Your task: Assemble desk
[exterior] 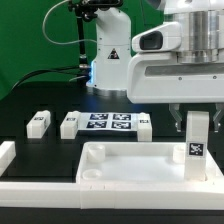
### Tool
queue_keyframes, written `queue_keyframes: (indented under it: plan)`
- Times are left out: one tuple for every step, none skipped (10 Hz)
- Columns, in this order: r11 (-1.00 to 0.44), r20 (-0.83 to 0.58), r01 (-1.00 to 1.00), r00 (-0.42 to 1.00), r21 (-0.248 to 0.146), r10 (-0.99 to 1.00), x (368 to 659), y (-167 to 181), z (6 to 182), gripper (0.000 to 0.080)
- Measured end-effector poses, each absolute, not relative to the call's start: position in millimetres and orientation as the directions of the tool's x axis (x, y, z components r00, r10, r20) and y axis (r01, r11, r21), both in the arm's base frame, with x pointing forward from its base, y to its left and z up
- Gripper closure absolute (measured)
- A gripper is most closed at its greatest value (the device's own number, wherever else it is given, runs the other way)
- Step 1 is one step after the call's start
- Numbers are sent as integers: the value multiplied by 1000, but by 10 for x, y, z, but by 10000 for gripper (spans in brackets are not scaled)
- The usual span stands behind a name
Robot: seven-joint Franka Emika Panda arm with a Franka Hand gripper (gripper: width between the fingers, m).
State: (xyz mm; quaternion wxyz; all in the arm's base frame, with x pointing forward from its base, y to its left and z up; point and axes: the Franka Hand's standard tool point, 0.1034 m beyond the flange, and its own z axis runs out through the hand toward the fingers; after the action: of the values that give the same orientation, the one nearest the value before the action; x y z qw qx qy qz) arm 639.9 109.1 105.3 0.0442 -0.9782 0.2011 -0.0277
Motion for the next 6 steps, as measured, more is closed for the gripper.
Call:
queue_keyframes:
  plan:
    - [-867, 24, -487, 870, -103, -492, 6401, 1086, 1053, 512]
    - [-794, 5, -598, 799, -112, -602, 6404, 1073, 1055, 512]
    - [-707, -20, -698, 713, -116, -701, 6400, 1069, 1054, 512]
    - [-631, -43, -767, 639, -119, -768, 6396, 1067, 1053, 511]
    - [-492, -75, -863, 502, -115, -862, 6390, 1080, 1050, 511]
    - [-371, -103, -922, 382, -109, -919, 6387, 1088, 1050, 511]
